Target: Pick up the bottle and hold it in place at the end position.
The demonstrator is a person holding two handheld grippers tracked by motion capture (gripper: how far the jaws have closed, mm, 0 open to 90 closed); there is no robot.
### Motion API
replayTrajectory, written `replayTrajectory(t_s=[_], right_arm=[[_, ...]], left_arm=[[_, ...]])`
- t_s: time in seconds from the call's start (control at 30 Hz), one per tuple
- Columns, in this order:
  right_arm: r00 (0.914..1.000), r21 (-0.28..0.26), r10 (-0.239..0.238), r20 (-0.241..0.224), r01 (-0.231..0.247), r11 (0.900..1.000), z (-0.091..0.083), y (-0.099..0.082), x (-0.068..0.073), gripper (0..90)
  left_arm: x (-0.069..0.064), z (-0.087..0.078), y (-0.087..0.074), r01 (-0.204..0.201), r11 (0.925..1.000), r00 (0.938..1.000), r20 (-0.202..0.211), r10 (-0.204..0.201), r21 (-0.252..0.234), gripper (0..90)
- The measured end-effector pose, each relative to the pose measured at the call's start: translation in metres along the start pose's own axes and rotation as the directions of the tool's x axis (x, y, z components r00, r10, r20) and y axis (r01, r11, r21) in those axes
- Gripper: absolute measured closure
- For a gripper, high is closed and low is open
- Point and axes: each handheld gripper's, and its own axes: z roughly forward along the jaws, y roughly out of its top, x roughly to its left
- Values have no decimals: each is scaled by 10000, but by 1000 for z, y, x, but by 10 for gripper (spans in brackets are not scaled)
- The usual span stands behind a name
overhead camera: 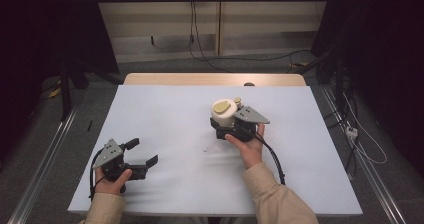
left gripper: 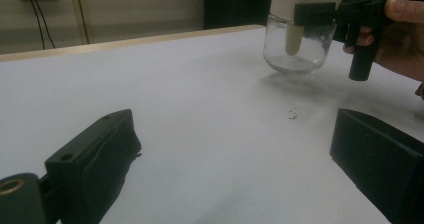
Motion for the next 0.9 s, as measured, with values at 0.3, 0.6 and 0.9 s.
replayTrajectory(t_s=[0.3, 0.6, 0.9], right_arm=[[10000, -29, -25, -56, 25, 10000, 4, 0, 1, 70], [10000, 25, -10, -46, 11, 10000, 6, 0, 1, 70], [9999, 72, 1, -126, 0, 10000, 9, 2, 2, 70]], left_arm=[[0, -1, 0, 34, 10000, 10000, -20, -34, -24, 43], [0, -2, -1, 26, 10000, 10000, -33, -26, 0, 45], [0, -3, -1, 55, 10000, 9999, -83, -55, -36, 45]])
